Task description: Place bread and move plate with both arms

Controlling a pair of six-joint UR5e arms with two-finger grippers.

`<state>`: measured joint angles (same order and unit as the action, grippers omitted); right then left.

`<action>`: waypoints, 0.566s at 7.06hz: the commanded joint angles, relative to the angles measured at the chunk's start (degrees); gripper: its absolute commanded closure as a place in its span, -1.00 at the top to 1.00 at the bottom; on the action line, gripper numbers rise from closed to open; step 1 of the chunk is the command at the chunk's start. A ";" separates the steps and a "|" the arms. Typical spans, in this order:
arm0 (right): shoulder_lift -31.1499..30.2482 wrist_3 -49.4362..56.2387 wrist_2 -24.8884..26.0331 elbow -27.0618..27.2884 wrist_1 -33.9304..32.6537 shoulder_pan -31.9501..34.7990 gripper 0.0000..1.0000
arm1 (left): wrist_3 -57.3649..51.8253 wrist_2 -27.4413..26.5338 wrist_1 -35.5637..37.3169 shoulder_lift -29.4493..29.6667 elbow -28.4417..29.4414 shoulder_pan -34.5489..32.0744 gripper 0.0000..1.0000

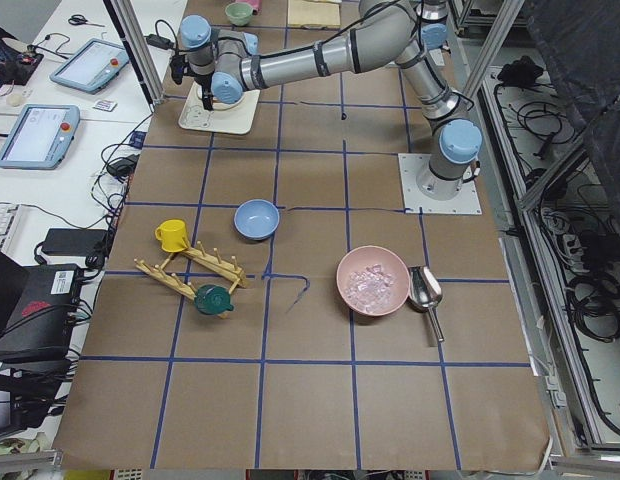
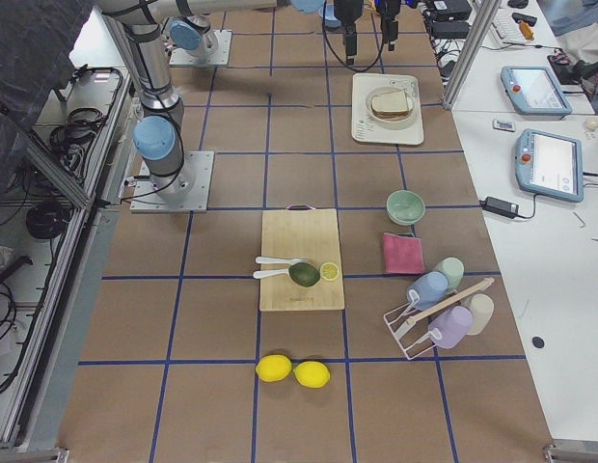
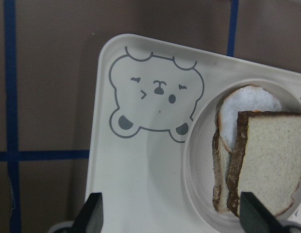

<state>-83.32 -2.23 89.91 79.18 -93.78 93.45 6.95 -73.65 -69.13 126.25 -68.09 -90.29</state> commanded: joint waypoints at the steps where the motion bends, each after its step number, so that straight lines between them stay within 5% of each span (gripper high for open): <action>1: 0.00 -0.05 0.09 0.01 0.00 -0.11 1.00 | -0.36 -5.75 -3.65 -8.96 -8.15 1.26 1.00; 4: 0.00 0.03 -0.26 0.01 0.00 -0.11 1.00 | -2.12 -10.79 -5.47 -24.50 -19.25 3.45 1.00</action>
<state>-83.32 -2.21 89.69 79.19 -93.84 93.35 5.30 -82.40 -73.13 107.92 -83.94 -87.63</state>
